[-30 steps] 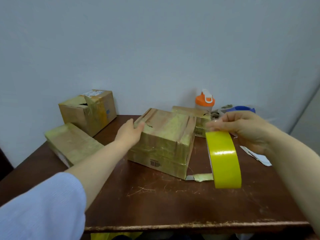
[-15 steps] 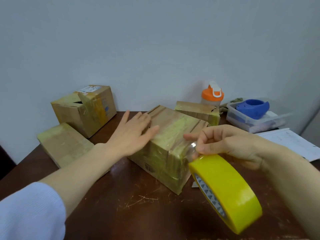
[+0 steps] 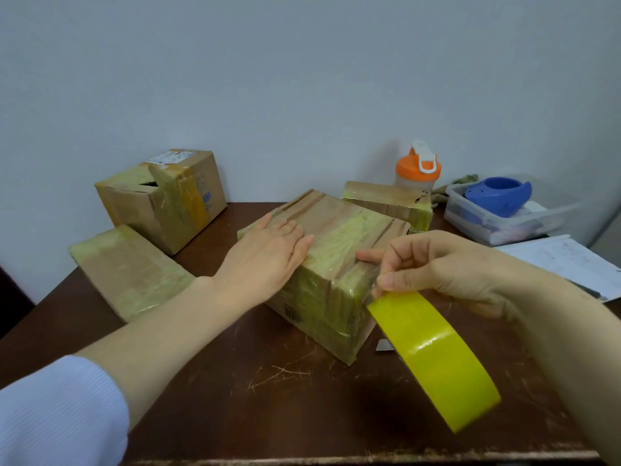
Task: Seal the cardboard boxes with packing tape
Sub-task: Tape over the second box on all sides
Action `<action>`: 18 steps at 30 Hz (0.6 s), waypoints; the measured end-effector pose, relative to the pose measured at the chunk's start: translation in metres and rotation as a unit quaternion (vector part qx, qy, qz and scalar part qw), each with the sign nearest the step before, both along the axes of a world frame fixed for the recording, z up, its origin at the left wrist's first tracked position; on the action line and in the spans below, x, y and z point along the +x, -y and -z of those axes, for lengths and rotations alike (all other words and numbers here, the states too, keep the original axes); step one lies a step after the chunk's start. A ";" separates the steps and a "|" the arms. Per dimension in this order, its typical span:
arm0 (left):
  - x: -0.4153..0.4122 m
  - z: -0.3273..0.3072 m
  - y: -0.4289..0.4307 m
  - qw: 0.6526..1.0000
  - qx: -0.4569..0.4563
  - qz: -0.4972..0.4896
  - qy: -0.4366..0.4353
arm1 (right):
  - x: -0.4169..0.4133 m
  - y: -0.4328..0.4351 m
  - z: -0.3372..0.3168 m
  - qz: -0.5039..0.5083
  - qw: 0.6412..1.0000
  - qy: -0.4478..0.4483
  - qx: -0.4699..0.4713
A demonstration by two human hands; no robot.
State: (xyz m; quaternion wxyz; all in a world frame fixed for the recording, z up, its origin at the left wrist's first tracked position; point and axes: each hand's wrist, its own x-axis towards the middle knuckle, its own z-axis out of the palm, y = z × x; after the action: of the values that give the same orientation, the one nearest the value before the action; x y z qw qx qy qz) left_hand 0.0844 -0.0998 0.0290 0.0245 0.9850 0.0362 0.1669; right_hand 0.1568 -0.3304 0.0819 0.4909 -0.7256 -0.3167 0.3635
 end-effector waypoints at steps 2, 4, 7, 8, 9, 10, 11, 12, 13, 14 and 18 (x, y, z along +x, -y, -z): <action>-0.004 -0.008 0.005 1.000 -0.023 0.000 -0.009 | -0.003 0.003 0.000 0.016 1.000 0.009 0.009; -0.012 -0.012 0.018 0.995 -0.082 0.002 0.061 | -0.007 0.009 0.000 0.029 0.999 0.018 0.025; -0.030 -0.033 0.062 0.922 -0.371 0.036 0.108 | -0.017 0.016 -0.005 0.046 0.996 0.028 0.072; -0.035 -0.042 0.076 0.884 -0.456 0.080 0.059 | -0.020 0.017 -0.007 0.054 0.994 0.028 0.088; -0.038 -0.048 0.088 0.856 -0.502 0.121 0.014 | -0.022 0.018 -0.009 0.063 0.993 0.031 0.100; -0.040 -0.052 0.096 0.835 -0.530 0.147 -0.015 | -0.024 0.020 -0.011 0.074 0.991 0.037 0.105; -0.042 -0.056 0.101 0.816 -0.557 0.150 -0.026 | -0.025 0.021 -0.013 0.088 0.989 0.046 0.106; -0.043 -0.059 0.104 0.798 -0.587 0.135 -0.024 | -0.025 0.022 -0.015 0.102 0.988 0.051 0.106; -0.043 -0.059 0.105 0.781 -0.613 0.116 -0.012 | -0.026 0.024 -0.016 0.113 0.987 0.045 0.110; -0.042 -0.058 0.107 0.769 -0.632 0.098 0.005 | -0.026 0.025 -0.017 0.123 0.985 0.034 0.116; -0.037 -0.053 0.120 0.791 -0.593 0.090 0.118 | -0.027 0.027 -0.019 0.178 0.974 0.036 0.138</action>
State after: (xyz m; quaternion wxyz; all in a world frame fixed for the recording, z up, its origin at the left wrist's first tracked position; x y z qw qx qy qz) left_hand 0.0478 -0.2198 0.0820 0.6230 0.7484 0.0358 0.2248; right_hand 0.1294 -0.3570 0.1011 0.6315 -0.7082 -0.2473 0.1962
